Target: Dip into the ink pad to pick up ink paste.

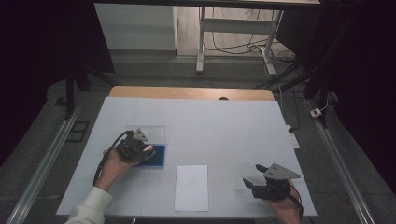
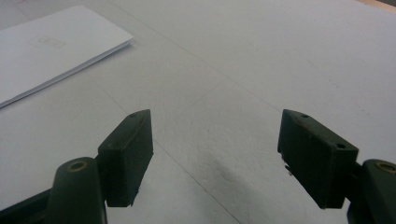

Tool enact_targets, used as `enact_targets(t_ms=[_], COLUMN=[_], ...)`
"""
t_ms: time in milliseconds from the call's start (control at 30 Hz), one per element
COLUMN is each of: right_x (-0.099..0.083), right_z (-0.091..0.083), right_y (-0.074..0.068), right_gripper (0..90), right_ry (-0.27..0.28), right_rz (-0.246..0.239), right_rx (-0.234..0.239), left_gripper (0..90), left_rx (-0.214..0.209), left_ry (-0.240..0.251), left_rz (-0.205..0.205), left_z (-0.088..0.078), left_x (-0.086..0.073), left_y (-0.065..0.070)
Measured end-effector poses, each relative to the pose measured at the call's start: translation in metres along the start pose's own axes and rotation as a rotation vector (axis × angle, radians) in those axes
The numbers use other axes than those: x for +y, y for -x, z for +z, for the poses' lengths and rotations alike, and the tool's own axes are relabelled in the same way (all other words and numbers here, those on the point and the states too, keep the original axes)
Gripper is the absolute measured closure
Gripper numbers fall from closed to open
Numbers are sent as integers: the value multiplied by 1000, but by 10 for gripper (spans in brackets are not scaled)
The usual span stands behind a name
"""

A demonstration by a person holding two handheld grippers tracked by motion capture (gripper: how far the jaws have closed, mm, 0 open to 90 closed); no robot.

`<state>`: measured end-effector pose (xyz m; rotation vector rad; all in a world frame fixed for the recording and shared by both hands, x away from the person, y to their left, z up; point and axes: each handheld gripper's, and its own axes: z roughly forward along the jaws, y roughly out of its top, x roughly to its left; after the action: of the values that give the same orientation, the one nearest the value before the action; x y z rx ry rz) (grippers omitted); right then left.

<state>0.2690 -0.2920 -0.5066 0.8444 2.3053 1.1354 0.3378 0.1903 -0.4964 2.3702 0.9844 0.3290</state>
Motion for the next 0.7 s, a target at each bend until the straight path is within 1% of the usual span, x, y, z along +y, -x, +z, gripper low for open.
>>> enact_targets(t_ms=[100,133,167,233,267,300,333,400,500,567,700], right_x=[0,0,0,-1,-1,-1,-1,-1,-1,-1,-2], right_z=[-2,-3,-3,-3,-3,-3,-2,-2,-3,-3,-3], right_y=[0,1,1,2,2,2,3,3,2,3,4], right_gripper=[259,259,259,259,259,259,259,259,259,259,259], right_ry=[11,13,10,10,9,11,12,10,9,10,14], right_rz=[7,5,5,8,9,13,11,12,9,3,11], right_rx=[-5,-6,-7,-8,-10,-9,-8,-8,-10,-15,-12], left_gripper=[704,702,701,701,700,701,701,700,700,700,700], left_rx=[-10,-18,-14,-10,-18,-23,-23,-16,-19,-27,-32], left_ry=[28,38,54,105,143,170,188,206,223,232,240], left_rz=[0,-6,-15,-24,-38,-46,-51,-51,-56,-61,-65], left_z=[-3,-4,-5,-12,-17,-22,-26,-32,-37,-39,-40], left_x=[-1,-2,-3,-2,-2,-2,-1,-1,-2,-2,-3], left_y=[-2,-3,-4,-4,-4,-4,-4,-4,-4,-4,-4])
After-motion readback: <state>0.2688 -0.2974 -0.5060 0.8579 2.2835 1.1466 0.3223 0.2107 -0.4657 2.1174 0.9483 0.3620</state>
